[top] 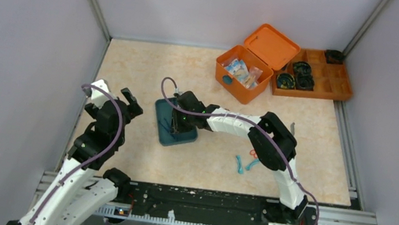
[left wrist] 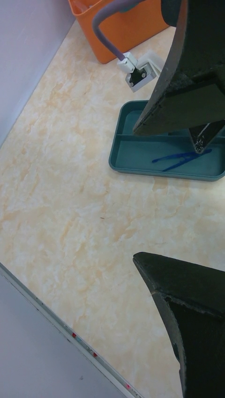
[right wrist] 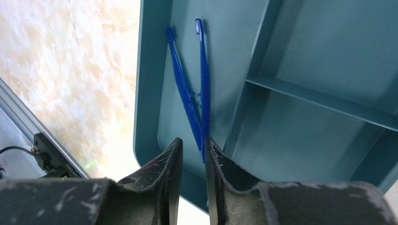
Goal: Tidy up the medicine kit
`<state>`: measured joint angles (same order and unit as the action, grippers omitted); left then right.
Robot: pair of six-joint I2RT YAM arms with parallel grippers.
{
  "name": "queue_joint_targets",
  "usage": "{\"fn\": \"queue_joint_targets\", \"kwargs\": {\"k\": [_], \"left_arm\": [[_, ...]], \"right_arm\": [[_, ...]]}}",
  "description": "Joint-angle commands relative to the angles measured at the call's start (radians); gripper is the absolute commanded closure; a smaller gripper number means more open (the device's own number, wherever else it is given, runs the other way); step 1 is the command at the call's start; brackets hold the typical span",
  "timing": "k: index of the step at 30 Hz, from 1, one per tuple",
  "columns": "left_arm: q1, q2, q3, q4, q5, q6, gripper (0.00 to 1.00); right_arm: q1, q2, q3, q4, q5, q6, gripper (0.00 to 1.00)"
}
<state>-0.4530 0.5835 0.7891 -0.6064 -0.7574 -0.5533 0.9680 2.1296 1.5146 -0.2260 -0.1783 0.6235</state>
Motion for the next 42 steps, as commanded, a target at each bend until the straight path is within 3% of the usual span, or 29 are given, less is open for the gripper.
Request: {"fn": "queue_joint_targets", "kwargs": {"k": [1, 5, 10, 16, 21, 25, 29, 42], "left_arm": [[0.004, 0.003, -0.009, -0.002, -0.004, 0.001, 0.01], [0.004, 0.006, -0.013, 0.005, 0.004, 0.009, 0.01], [0.004, 0.034, -0.027, 0.057, 0.071, 0.053, 0.01], [0.005, 0.108, -0.018, 0.079, 0.113, 0.080, 0.01], [0.005, 0.129, -0.019, 0.095, 0.125, 0.094, 0.01], [0.005, 0.141, -0.019, 0.096, 0.122, 0.096, 0.01], [0.005, 0.147, -0.017, 0.091, 0.119, 0.095, 0.01], [0.005, 0.159, -0.017, 0.090, 0.131, 0.096, 0.01]], "right_arm": [[0.011, -0.012, 0.021, 0.042, -0.004, 0.016, 0.74], [0.012, -0.084, -0.001, 0.046, 0.038, -0.012, 0.71], [-0.018, -0.294, -0.129, 0.017, 0.217, -0.075, 0.66], [-0.175, -0.569, -0.419, -0.006, 0.335, -0.063, 0.61], [-0.279, -0.693, -0.516, -0.125, 0.536, -0.113, 0.54], [-0.291, -0.687, -0.513, -0.187, 0.649, -0.171, 0.42], [-0.312, -0.615, -0.478, -0.225, 0.613, -0.191, 0.36], [-0.380, -0.451, -0.410, -0.191, 0.391, -0.243, 0.38]]}}
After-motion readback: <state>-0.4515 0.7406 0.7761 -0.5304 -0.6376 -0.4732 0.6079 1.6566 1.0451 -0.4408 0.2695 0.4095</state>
